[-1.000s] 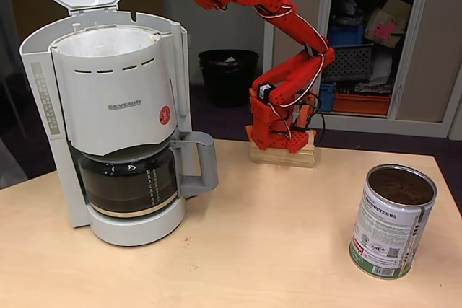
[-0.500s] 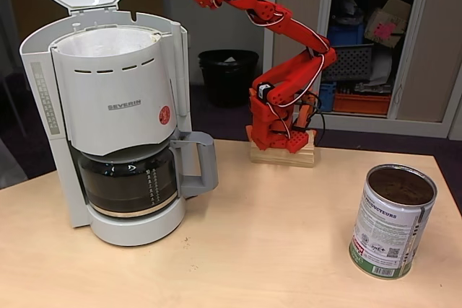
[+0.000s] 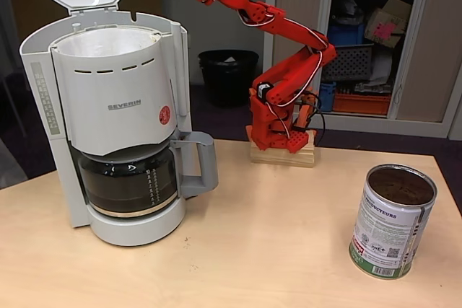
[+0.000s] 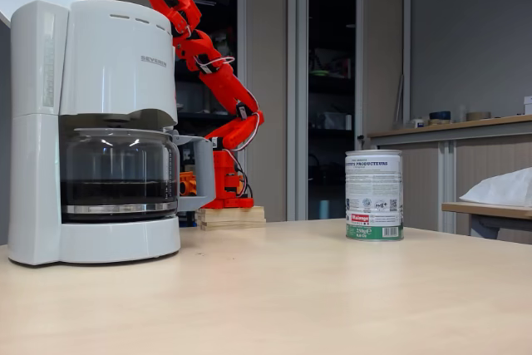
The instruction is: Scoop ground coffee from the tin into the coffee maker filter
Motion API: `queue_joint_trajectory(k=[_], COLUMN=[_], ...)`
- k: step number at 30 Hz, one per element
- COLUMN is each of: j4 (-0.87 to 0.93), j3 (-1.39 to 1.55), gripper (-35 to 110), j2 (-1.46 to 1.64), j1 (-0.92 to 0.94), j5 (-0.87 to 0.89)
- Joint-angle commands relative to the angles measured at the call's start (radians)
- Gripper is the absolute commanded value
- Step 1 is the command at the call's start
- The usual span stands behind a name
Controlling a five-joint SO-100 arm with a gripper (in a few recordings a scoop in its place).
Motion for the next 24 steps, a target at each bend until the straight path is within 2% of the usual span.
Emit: queue_joint_trajectory(k=[1, 6, 9, 11, 14, 18, 24], j4=[-0.012, 0.003, 0.009, 0.014, 0.032, 0.11, 0.399], j3=[-0.061, -0.103, -0.13, -0.161, -0.227, -0.304, -0.41], gripper=[0, 0, 0, 0, 0, 0, 0], j2=[0.006, 0.0, -0.003, -0.014, -0.029, -0.02, 0.035], j1=[0.015, 0.015, 0.008, 0.005, -0.018, -0.112, -0.307], j5=[0.115, 0.179, 0.104, -0.005, -0.279, -0.738, -1.399])
